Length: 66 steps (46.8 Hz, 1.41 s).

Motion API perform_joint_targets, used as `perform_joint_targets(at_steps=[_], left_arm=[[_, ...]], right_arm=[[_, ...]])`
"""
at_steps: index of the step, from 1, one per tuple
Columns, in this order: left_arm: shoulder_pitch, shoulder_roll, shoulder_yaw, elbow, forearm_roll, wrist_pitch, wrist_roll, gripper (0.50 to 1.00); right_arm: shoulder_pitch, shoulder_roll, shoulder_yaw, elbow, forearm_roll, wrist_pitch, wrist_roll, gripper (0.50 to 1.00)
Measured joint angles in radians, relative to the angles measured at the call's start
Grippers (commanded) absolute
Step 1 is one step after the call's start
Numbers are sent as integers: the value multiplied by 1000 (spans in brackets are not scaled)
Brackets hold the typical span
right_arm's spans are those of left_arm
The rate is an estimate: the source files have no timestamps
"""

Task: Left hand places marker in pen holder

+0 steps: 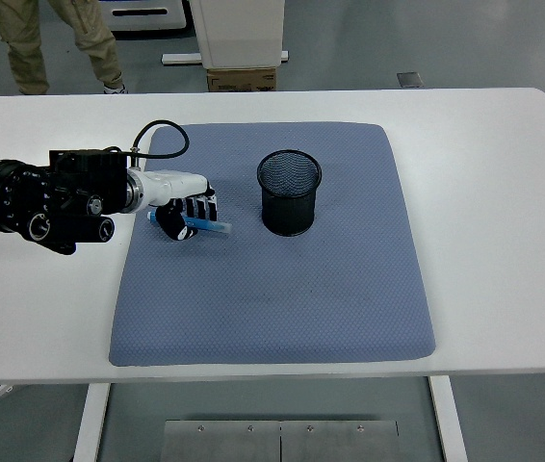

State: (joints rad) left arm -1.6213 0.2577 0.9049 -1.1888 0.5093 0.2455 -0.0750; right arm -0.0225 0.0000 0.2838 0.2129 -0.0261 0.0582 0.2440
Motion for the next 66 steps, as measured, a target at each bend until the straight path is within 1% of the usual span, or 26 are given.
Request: perform_joint_targets(at_steps=[6, 11, 28, 30, 34, 38, 60, 66], left_arm=[[0, 0, 0, 0, 0, 0, 0, 575], [0, -3, 0, 0, 0, 0, 1, 563], [1, -6, 0, 0, 0, 0, 1, 555], [1, -6, 0, 0, 0, -1, 1, 549], [0, -5, 0, 0, 0, -3, 0, 520], [-3, -5, 0, 1, 0, -6, 0, 508], [-15, -2, -1, 22, -1, -18, 0, 505], [-24, 0, -21, 22, -1, -20, 0, 505]], right_arm=[[0, 0, 0, 0, 0, 0, 0, 1000], [0, 0, 0, 0, 0, 0, 0, 1000], [0, 0, 0, 0, 0, 0, 0, 1000], [0, 0, 0, 0, 0, 0, 0, 1000], [1, 0, 0, 0, 0, 0, 0, 1000], [1, 0, 0, 0, 0, 0, 0, 1000], [1, 0, 0, 0, 0, 0, 0, 1000], [0, 0, 0, 0, 0, 0, 0, 1000]])
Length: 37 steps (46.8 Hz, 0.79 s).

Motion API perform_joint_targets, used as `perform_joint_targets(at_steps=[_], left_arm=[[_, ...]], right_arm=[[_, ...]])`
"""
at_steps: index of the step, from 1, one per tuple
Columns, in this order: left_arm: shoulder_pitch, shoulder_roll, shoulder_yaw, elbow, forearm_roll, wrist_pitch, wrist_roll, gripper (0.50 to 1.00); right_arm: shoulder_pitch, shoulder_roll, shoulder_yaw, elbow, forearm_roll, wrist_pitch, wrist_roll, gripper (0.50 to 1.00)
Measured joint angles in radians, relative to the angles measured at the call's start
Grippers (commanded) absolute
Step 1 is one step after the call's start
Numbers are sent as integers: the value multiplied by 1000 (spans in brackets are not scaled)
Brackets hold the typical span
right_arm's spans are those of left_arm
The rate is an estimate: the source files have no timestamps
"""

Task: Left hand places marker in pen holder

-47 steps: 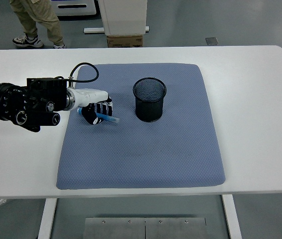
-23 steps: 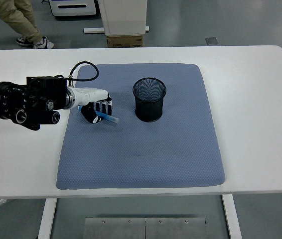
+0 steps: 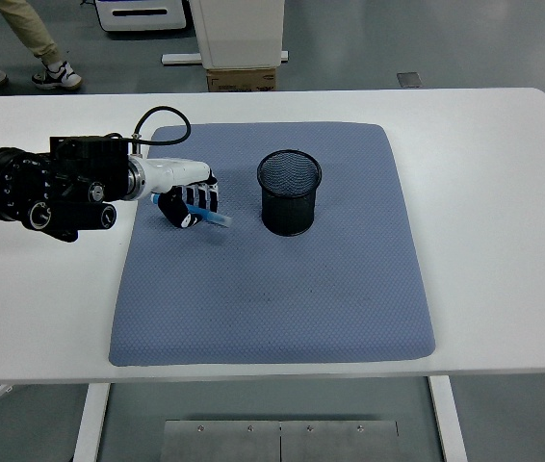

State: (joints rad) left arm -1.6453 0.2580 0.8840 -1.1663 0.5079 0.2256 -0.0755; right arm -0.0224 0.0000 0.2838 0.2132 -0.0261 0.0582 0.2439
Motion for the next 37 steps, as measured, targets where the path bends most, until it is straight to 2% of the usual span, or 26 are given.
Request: perform_joint_targets(at_steps=[26, 37], left_arm=[[-113, 25, -11, 9, -27, -4, -4, 508], [-159, 26, -49, 10, -37, -33, -5, 508]], right_arm=[[0, 0, 0, 0, 0, 0, 0, 1000], [0, 0, 0, 0, 0, 0, 0, 1000]])
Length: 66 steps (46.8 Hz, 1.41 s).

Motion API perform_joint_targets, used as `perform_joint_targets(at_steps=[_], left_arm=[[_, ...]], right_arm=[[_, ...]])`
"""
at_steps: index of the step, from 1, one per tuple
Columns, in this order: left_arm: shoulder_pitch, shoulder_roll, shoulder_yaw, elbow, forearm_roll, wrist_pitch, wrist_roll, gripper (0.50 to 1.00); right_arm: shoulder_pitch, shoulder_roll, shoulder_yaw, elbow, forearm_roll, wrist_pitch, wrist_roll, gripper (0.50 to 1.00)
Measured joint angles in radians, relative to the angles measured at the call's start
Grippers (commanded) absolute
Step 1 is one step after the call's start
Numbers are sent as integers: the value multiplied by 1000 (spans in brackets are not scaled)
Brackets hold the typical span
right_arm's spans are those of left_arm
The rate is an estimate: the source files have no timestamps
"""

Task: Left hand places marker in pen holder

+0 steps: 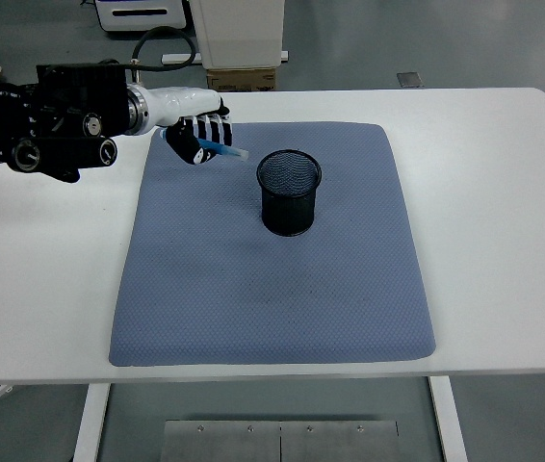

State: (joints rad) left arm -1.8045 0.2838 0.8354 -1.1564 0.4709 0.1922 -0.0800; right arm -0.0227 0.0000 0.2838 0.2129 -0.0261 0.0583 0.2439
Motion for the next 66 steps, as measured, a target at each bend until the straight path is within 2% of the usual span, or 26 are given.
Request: perform_joint_targets(at_steps=[8, 31, 57, 66], left_arm=[[-29, -1, -38, 2, -1, -13, 1, 508], [-32, -41, -152, 11, -28, -36, 5, 508], [-12, -117, -223, 11, -162, -56, 3, 505], [34, -139, -248, 11, -211, -56, 2, 508]], right_arm=[[0, 0, 0, 0, 0, 0, 0, 1000], [0, 0, 0, 0, 0, 0, 0, 1000], [0, 0, 0, 0, 0, 0, 0, 1000], [0, 0, 0, 0, 0, 0, 0, 1000]])
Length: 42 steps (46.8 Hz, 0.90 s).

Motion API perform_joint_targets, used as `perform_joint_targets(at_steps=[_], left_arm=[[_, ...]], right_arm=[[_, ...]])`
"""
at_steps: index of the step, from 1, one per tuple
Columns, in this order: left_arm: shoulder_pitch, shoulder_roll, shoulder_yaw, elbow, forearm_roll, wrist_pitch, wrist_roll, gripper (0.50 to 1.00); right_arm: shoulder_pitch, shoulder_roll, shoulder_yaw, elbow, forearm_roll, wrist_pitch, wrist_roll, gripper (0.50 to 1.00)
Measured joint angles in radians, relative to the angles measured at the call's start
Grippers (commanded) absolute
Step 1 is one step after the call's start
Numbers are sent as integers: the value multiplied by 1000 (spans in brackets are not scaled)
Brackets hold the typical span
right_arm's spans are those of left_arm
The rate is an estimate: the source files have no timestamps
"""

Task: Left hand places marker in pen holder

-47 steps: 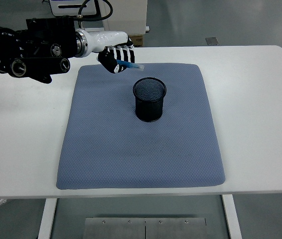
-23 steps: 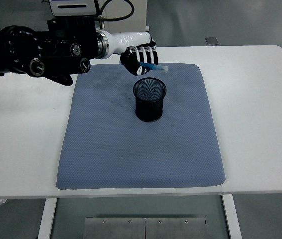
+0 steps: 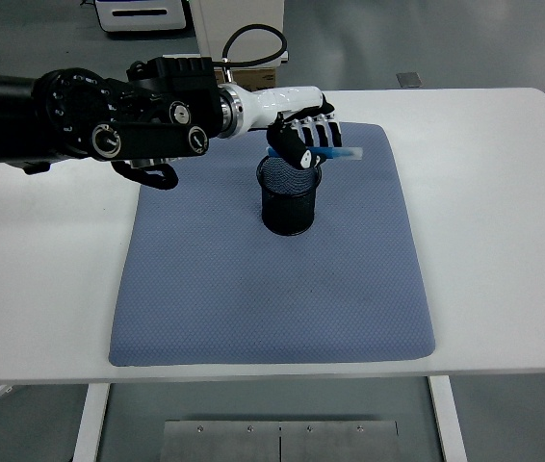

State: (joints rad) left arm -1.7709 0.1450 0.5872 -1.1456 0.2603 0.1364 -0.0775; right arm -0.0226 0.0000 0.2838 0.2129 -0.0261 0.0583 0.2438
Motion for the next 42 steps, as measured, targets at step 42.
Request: perform_joint_targets(at_steps=[42], left_arm=[[67, 3, -20, 24, -183, -15, -61, 599]], right_arm=[[0, 0, 0, 0, 0, 0, 0, 1000]])
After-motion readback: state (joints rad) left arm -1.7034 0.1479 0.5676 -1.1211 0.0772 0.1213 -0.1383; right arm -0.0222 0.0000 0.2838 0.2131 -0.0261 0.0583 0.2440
